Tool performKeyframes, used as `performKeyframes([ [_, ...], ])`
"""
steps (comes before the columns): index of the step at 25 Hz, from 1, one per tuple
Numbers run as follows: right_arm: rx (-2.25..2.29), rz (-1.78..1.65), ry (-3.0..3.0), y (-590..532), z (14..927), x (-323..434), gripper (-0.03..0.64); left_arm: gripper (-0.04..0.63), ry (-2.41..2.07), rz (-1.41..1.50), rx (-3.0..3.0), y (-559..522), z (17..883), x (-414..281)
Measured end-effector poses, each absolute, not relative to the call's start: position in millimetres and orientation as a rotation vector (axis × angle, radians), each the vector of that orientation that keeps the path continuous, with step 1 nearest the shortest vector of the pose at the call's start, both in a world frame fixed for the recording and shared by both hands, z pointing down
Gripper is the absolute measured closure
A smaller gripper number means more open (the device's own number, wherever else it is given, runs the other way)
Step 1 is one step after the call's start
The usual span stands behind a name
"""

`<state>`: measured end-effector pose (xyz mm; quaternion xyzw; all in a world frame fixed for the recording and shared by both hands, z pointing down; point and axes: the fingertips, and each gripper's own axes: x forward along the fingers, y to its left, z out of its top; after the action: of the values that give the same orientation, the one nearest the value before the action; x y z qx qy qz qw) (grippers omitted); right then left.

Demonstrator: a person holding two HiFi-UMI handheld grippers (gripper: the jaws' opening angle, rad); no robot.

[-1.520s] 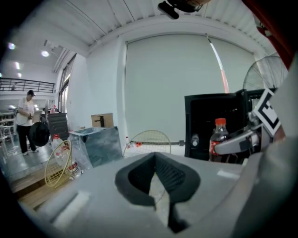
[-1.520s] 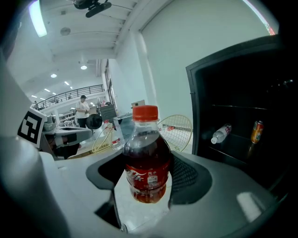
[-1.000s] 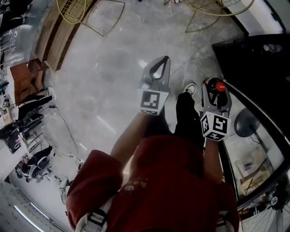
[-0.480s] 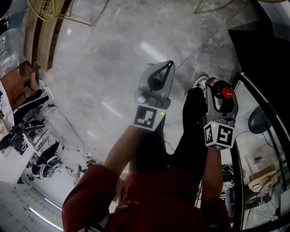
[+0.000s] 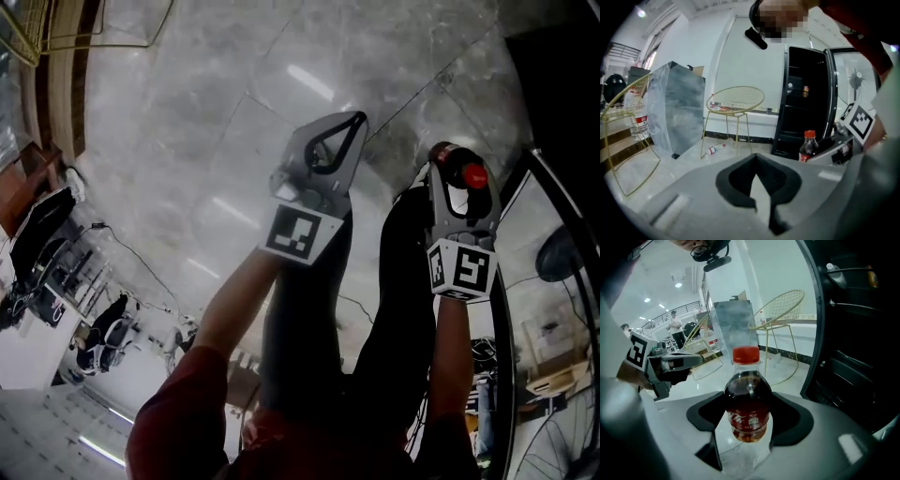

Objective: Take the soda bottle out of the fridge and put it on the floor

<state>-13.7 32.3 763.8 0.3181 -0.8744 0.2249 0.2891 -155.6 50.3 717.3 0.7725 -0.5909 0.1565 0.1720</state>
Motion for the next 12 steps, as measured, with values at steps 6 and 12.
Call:
performKeyframes([
  [6, 0.843, 0.542, -2.356, 5, 855, -20, 0.319, 0.597, -1.679, 0.417, 2.278, 19, 812, -168],
  [12, 0.859, 0.495, -2.389, -22, 946, -28, 0.319, 0.597, -1.693, 0.442, 2.334, -8, 905, -178],
])
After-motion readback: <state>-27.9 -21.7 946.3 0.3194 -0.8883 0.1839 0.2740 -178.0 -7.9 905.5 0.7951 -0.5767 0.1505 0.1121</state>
